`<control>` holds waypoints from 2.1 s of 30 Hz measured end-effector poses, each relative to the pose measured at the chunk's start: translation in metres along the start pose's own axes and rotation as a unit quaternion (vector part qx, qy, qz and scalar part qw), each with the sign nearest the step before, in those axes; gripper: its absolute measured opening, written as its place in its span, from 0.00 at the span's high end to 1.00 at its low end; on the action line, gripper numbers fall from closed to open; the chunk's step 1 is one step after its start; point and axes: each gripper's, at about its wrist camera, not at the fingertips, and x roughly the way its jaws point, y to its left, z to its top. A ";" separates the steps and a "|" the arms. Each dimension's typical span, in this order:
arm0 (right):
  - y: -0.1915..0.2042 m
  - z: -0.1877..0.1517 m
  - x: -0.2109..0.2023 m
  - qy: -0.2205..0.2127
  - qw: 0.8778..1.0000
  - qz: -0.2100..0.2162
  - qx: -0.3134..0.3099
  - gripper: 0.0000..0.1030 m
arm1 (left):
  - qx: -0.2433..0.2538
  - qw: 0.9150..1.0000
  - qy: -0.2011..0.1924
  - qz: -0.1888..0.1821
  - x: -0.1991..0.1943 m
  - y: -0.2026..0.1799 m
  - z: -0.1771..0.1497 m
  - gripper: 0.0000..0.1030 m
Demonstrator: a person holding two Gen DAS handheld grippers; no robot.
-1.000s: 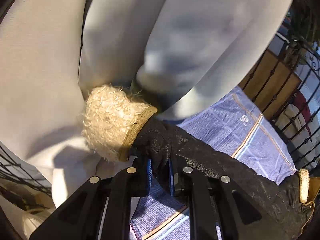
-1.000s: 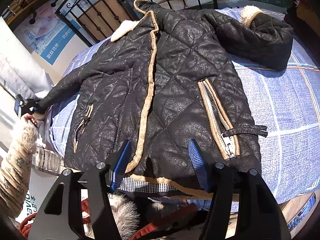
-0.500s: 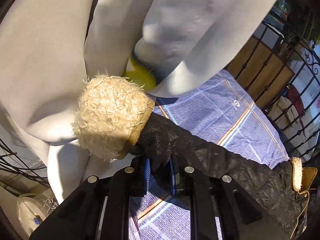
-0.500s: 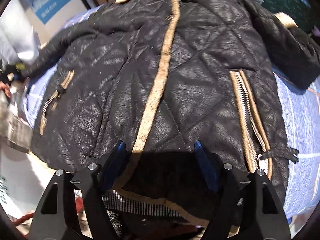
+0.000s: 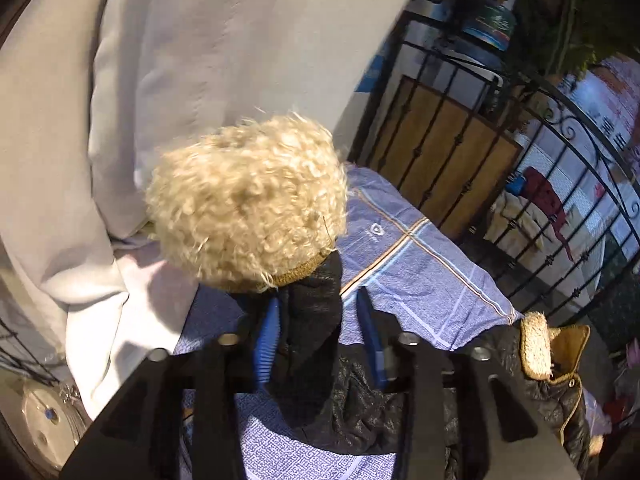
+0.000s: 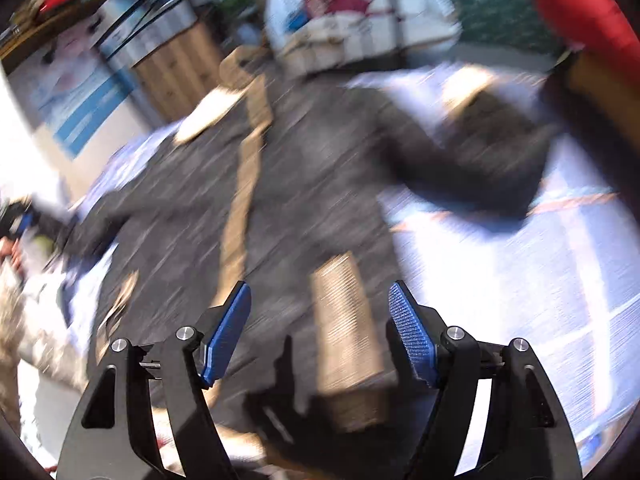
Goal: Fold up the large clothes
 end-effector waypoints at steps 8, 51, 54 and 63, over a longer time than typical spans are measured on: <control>-0.136 0.127 0.037 -0.005 0.990 -0.124 0.067 0.30 | -0.076 0.995 0.047 0.042 0.002 0.093 -0.024 0.13; -0.297 -0.035 -0.003 -0.142 0.921 -0.019 0.361 0.39 | 0.322 0.886 0.208 -0.262 -0.076 -0.217 -0.276 0.13; -0.309 -0.023 0.023 -0.141 0.901 0.036 0.408 0.39 | 0.326 0.888 0.206 -0.252 -0.079 -0.216 -0.274 0.13; -0.245 0.002 -0.066 -0.274 0.907 -0.020 0.319 0.88 | 0.331 0.890 0.201 -0.242 -0.089 -0.212 -0.273 0.13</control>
